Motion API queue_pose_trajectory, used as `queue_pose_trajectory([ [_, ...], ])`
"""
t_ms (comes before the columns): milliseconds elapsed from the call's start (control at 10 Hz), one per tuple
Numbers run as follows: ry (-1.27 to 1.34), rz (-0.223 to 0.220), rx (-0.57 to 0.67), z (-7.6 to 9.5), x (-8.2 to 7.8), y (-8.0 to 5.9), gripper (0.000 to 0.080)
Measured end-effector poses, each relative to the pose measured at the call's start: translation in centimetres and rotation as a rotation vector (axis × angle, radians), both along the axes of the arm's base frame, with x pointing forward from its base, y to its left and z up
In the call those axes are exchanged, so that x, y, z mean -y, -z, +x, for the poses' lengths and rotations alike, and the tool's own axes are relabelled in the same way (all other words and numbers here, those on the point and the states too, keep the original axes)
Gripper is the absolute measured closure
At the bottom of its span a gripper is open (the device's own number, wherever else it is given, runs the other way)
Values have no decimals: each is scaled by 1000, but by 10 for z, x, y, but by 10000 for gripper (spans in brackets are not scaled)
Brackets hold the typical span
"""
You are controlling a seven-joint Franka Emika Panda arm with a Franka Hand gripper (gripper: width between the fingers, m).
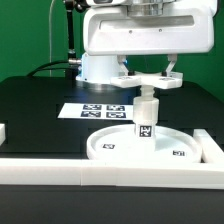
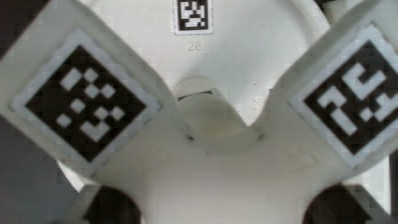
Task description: Assemble round table
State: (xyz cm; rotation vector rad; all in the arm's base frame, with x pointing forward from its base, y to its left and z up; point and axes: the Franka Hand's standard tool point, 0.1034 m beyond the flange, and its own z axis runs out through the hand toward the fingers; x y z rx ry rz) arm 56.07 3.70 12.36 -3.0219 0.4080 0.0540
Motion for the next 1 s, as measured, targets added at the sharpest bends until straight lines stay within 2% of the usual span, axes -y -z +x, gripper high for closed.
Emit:
queue_pose_trajectory([
  [600,-3,-6,6,-1,0,8,351],
  [1000,-57,-8,-2,-2,2,20,351],
])
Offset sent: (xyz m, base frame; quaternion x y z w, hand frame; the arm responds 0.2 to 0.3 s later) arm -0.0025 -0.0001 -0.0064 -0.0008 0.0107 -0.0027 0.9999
